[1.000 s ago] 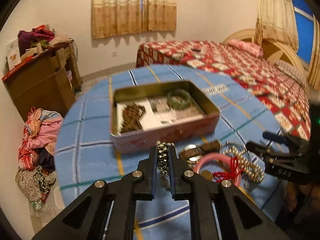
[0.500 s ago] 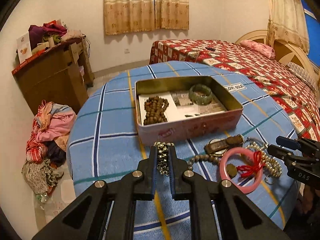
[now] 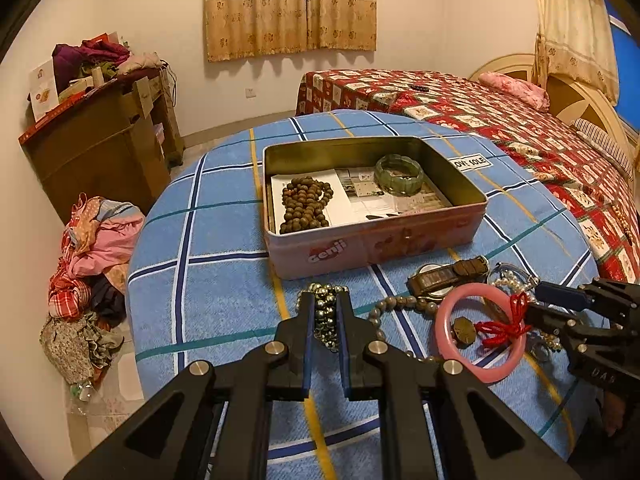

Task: Organize jewelry
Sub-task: 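Lift the gold chain with the left tool while the right tool grasps the pearl strand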

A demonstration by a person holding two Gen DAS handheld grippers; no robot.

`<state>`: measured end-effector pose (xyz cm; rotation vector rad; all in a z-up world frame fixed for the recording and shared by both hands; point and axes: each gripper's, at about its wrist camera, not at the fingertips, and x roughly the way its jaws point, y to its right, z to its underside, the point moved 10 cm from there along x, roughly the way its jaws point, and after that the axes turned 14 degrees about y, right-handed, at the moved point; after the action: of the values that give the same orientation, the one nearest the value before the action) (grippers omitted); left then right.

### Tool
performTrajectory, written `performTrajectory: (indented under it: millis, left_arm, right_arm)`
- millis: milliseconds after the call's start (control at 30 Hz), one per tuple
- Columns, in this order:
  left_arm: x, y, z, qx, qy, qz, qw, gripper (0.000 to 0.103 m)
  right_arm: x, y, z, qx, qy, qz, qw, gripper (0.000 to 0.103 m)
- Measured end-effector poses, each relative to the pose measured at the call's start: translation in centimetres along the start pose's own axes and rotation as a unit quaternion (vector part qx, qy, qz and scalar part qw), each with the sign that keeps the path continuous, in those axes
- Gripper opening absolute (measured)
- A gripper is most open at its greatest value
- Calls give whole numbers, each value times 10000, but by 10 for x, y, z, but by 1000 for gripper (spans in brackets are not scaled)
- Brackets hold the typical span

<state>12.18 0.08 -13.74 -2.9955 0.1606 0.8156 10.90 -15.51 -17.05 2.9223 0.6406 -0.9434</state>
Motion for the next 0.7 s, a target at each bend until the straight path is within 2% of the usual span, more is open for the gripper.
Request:
performTrajectory:
  millis: [233,700]
  left_arm:
    - [-1,0,0,-31,9,17,10000,10]
    - [-9,0,-14,-57,154,73,9998,10]
  right_arm:
    - [-1,-5,0,79,37,-215,9997,15]
    - [-16,-3,-20,-14,429,-49,9991,15]
